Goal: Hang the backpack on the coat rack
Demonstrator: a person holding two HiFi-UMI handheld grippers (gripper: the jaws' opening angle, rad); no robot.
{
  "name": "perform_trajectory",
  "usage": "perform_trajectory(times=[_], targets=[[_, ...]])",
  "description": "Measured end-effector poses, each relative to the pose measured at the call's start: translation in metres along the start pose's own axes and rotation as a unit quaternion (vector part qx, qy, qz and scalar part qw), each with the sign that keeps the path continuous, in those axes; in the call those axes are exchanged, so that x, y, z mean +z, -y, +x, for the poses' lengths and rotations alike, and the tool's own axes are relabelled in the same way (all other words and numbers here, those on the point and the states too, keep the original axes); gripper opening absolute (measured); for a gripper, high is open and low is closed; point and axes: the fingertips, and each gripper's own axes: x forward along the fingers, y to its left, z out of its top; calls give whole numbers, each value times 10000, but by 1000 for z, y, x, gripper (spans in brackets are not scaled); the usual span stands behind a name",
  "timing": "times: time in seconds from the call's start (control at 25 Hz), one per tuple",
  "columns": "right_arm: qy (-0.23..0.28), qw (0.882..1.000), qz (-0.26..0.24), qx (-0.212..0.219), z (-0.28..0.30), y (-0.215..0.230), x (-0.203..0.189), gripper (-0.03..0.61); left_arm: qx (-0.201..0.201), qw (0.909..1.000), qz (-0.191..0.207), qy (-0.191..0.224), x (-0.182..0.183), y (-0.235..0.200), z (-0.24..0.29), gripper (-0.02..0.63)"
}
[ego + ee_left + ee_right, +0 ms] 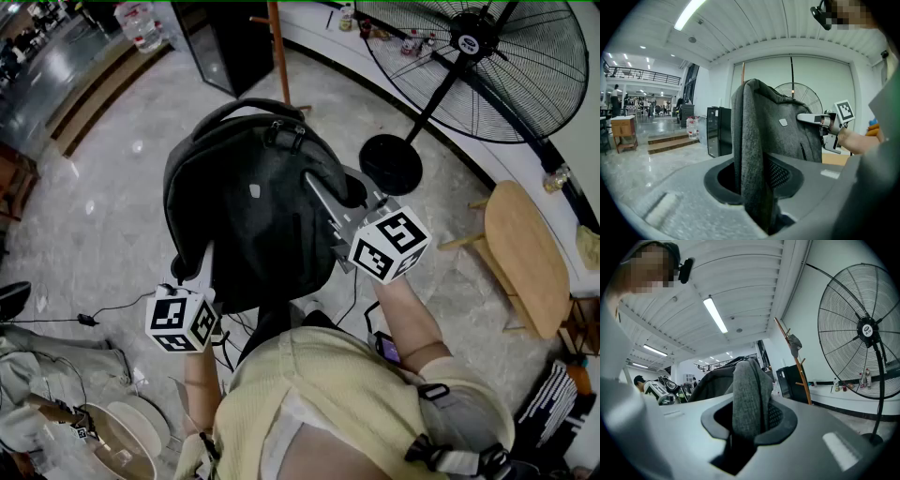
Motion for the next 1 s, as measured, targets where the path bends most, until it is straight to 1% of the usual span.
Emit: perform_trajectory(times=[0.16,0.32,0.52,0.72,1.0], targets=[[42,10000,68,39,3,-8,-4,91,26,10000,-1,15,-4,-9,-3,107],[26,9999,79,-96,14,-11,-6,91,-12,10000,27,10,-3,-23,4,107],[-99,9992,-18,-391,40,-6,2,91,-226,9997,-57,-49,7,-45,26,109],[-181,9980,-10,-605,69,-1,7,91,-394,9992,-66,-93,19,-70,48,110],[-241,9963,-72,-820,101,4,-4,94,-605,9981,-97,-76,15,-101,72,110]])
